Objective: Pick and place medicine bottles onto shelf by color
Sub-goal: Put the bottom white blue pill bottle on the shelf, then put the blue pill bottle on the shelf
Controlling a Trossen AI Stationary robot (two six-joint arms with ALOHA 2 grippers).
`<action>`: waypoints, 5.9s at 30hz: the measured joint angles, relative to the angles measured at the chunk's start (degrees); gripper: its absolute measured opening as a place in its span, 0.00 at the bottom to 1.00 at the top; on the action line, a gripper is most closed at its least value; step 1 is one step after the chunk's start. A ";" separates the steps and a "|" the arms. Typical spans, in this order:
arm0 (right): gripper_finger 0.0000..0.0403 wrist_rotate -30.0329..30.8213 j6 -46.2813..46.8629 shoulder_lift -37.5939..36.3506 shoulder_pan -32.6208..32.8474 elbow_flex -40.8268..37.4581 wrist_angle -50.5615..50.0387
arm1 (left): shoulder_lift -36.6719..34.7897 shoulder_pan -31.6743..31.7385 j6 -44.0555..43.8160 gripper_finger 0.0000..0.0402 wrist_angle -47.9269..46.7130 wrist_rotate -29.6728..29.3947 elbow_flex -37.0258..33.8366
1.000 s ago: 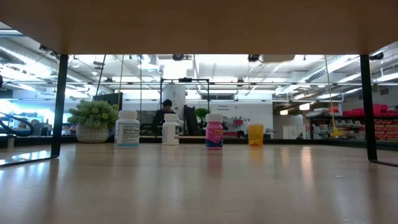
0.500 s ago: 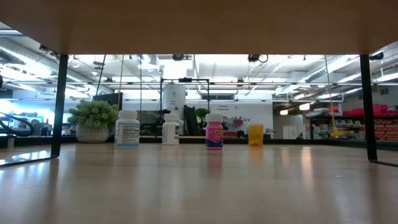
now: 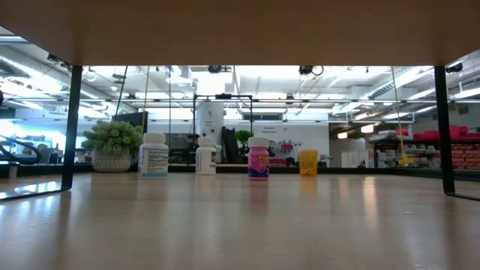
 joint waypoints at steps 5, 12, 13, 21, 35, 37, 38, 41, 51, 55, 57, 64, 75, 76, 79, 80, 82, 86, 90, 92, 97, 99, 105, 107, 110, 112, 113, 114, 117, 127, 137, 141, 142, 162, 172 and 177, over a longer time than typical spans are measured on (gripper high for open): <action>0.46 0.88 -0.04 0.00 1.49 0.00 -0.53 | 0.02 -0.02 0.00 0.49 -1.57 -0.02 0.00; 0.46 2.13 -0.07 0.11 1.72 -1.54 -0.71 | 0.01 -0.02 0.13 0.48 -1.50 -0.02 0.00; 0.46 2.18 -0.07 0.09 1.74 -1.72 -0.40 | 0.00 -0.02 0.13 0.48 -1.48 -0.02 0.00; 0.48 1.43 -0.07 0.07 2.05 -4.15 1.63 | 0.02 -0.02 -0.09 0.48 -1.44 -0.02 0.00; 0.53 0.99 0.83 -0.02 3.81 -4.59 3.56 | 0.02 -0.02 -0.85 0.47 -1.46 -0.02 0.00; 0.54 0.96 0.83 -0.02 4.41 -4.61 3.56 | 0.02 -0.02 -0.83 0.47 -1.46 -0.02 0.00; 0.54 0.97 0.91 0.00 4.62 -4.61 3.56 | 0.02 -0.02 -0.81 0.48 -1.46 0.00 0.00; 0.55 0.97 1.80 0.00 5.04 -4.61 3.49 | 0.02 -0.02 -0.76 0.48 -1.48 -0.02 0.00; 0.55 1.62 3.58 0.02 5.05 -4.61 5.23 | 0.02 -0.02 -0.85 0.48 -1.59 -0.01 0.00; 0.60 1.90 3.61 0.11 5.05 -3.46 5.23 | 0.02 -0.02 -0.86 0.49 -2.02 -0.02 0.00; 0.64 1.92 4.07 0.11 5.05 -2.86 4.18 | 0.02 -0.02 -0.87 0.50 -2.00 -0.01 0.00; 0.73 -0.59 5.18 0.05 5.78 -0.78 -3.07 | 0.01 -0.04 -0.87 0.49 -2.03 -0.01 0.00; 0.74 1.31 12.86 -1.18 9.50 -0.44 -1.78 | 0.02 -0.71 -0.83 0.50 -2.90 0.00 0.00; 0.74 1.38 12.85 -1.18 9.70 -0.44 -1.24 | 0.02 -0.72 -0.84 0.50 -2.90 0.00 0.00; 0.74 2.15 12.83 -1.16 10.08 -0.44 -1.30 | 0.02 -0.72 -0.79 0.49 -2.90 0.00 0.00; 0.74 2.30 12.83 -1.16 10.18 -0.44 -1.34 | 0.02 -0.72 -0.81 0.49 -2.89 0.00 0.00; 0.74 1.83 12.83 -1.16 10.26 -0.44 -1.41 | 0.02 -0.72 -0.85 0.50 -2.88 0.00 0.00; 0.71 -2.82 14.28 -1.16 10.78 -0.44 -3.36 | 0.02 -0.72 -1.55 0.50 -2.90 0.00 0.00; 0.68 -1.16 17.77 -1.16 12.16 -0.44 -3.17 | 0.02 -0.72 -1.61 0.49 -2.90 0.00 0.00; 0.66 0.09 19.69 -1.16 12.17 -0.44 -3.18 | 0.02 -0.72 -1.70 0.48 -2.89 0.00 0.00; 0.61 0.55 23.92 -1.14 12.13 -2.84 -3.06 | 0.55 -0.72 -1.66 0.48 -2.92 0.00 0.02; 0.58 -0.03 25.13 -1.12 12.13 -4.02 -3.30 | 0.51 -0.72 -1.71 0.48 -2.81 0.00 0.02; 0.51 -4.20 25.10 -1.09 12.42 -4.31 -3.17 | 0.78 -1.48 -2.39 0.47 -2.86 0.30 0.04; 0.48 -4.37 24.84 -1.09 12.85 -4.31 -3.19 | 0.76 -1.95 -2.38 0.48 -2.86 0.39 0.04; 0.42 -4.39 25.22 -1.09 13.41 -4.57 -3.20 | 0.79 -2.65 -2.38 0.48 -2.88 0.40 0.04; 0.39 -3.94 25.70 -1.09 13.97 -4.63 -3.13 | 0.76 -2.98 -2.38 0.47 -2.88 0.40 0.04; 0.38 -3.52 25.61 -1.09 14.14 -4.63 -3.01 | 0.78 -2.99 -2.38 0.47 -2.90 0.42 0.04; 0.38 -3.19 25.07 -1.09 14.16 -4.63 -2.56 | 0.79 -2.98 -2.38 0.47 -2.89 0.41 0.04; 0.39 -2.20 23.50 -1.09 13.33 -4.41 -1.65 | 0.79 -2.97 -2.31 0.47 -2.86 0.40 0.04; 0.43 6.38 13.49 -1.72 8.57 8.01 -2.82 | 0.79 -2.97 -2.79 0.47 -2.83 0.40 0.04; 0.46 11.39 4.27 -9.82 -3.68 -5.63 -3.16 | 0.79 -2.90 -2.87 0.46 -2.72 0.31 0.04; 0.54 10.51 1.61 -14.99 -9.72 -13.84 -3.18 | 0.79 -2.89 -3.78 0.46 -2.77 0.29 0.04; 0.57 10.33 1.57 -16.62 -10.56 -15.81 -3.17 | 0.79 -2.90 -4.18 0.46 -2.78 0.27 0.04; 0.73 -7.61 18.58 -31.52 -2.56 -52.78 8.22 | 0.81 -2.90 -8.88 0.44 -0.69 -6.45 0.00; 0.73 -8.50 25.35 -31.52 2.57 -58.94 13.59 | 0.83 -2.89 -10.73 0.43 -0.69 -9.58 0.00; 0.73 -8.19 28.38 -31.50 2.58 -61.99 18.15 | 0.83 -2.89 -11.94 0.43 -0.71 -10.36 0.00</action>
